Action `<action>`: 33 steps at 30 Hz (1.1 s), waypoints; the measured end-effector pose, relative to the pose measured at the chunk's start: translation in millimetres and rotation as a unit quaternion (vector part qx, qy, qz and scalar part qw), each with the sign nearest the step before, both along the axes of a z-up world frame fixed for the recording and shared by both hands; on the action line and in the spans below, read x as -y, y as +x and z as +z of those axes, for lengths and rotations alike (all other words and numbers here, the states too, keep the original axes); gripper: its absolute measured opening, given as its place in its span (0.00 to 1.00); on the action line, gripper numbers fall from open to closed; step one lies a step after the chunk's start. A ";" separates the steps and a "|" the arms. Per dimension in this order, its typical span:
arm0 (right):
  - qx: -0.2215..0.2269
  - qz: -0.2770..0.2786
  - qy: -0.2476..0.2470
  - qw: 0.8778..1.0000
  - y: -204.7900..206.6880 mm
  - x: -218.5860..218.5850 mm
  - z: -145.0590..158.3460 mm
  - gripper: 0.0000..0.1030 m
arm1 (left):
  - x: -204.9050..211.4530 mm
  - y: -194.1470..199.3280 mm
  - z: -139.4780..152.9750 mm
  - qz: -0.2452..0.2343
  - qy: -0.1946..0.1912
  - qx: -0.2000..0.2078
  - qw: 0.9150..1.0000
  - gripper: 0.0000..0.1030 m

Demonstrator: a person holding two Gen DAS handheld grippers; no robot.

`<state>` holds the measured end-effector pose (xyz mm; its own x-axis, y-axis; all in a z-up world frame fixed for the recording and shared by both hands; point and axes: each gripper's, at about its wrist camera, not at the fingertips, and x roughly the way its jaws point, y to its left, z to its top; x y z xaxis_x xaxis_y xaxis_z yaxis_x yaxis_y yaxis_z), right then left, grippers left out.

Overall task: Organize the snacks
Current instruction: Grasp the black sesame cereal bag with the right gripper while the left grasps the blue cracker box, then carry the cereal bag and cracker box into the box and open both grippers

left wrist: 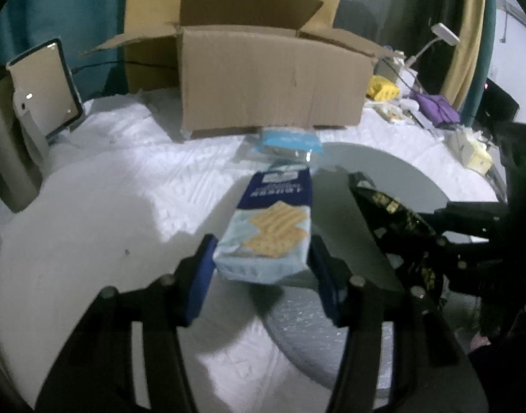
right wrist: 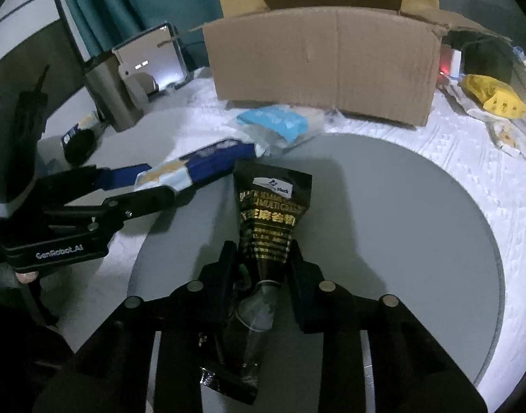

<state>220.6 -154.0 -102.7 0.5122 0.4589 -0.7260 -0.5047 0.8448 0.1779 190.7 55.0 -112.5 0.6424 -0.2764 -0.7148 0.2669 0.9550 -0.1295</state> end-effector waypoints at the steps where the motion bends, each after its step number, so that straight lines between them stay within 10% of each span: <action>1: 0.003 0.001 0.004 1.000 0.8 1.9 3.8 0.29 | 0.3 -0.9 3.1 0.001 -0.002 0.001 1.000 0.53; 33: 0.097 -0.005 0.045 0.994 65.8 49.9 105.0 0.26 | 2.2 30.7 113.8 0.046 -0.032 0.113 0.992 0.52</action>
<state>286.4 -203.9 2.3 0.6434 0.5112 -0.5698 -0.5282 0.8353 0.1528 221.4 52.8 1.3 0.8087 -0.2486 -0.5332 0.2072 0.9686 -0.1374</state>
